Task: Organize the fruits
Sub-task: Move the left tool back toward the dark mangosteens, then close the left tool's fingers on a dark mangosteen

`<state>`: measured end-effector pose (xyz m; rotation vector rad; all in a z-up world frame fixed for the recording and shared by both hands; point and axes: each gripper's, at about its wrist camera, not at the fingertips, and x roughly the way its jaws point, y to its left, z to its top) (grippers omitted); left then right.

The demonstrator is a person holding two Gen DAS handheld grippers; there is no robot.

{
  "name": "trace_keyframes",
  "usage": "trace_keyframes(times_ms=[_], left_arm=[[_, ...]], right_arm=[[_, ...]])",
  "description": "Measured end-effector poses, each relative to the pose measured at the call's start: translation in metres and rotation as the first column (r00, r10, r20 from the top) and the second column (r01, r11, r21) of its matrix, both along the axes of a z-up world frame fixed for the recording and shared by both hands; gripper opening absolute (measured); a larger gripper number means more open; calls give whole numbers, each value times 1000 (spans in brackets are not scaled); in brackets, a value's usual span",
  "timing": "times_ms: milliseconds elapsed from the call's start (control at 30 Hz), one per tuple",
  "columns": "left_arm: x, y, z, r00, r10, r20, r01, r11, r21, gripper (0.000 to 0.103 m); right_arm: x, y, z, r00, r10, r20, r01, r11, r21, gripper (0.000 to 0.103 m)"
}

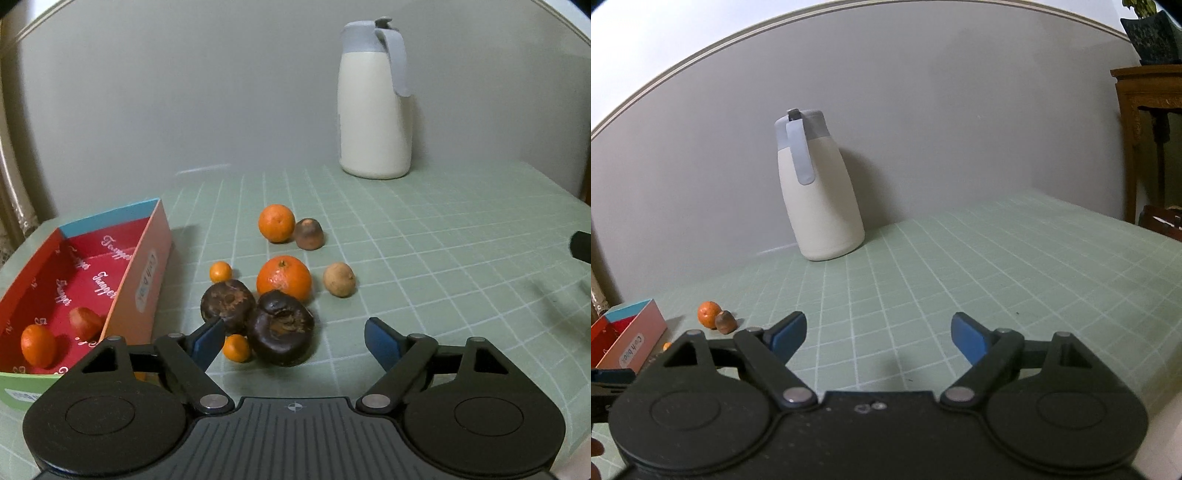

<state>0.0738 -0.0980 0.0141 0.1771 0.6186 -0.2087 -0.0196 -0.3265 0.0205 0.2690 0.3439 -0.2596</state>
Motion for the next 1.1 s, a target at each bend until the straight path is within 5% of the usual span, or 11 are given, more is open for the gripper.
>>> trace_keyframes(times_ms=[467, 867, 1100], left_arm=[[10, -9, -9, 1000, 28, -11, -28, 1000, 1, 83], [5, -9, -14, 997, 58, 43, -59, 998, 19, 63], [2, -15, -20, 994, 65, 90, -71, 995, 68, 63]], right_arm=[[1, -3, 0, 1000, -1, 4, 1, 1000, 9, 85], [-1, -5, 0, 1000, 9, 13, -9, 1000, 23, 85], [0, -5, 0, 999, 32, 15, -32, 999, 31, 86]])
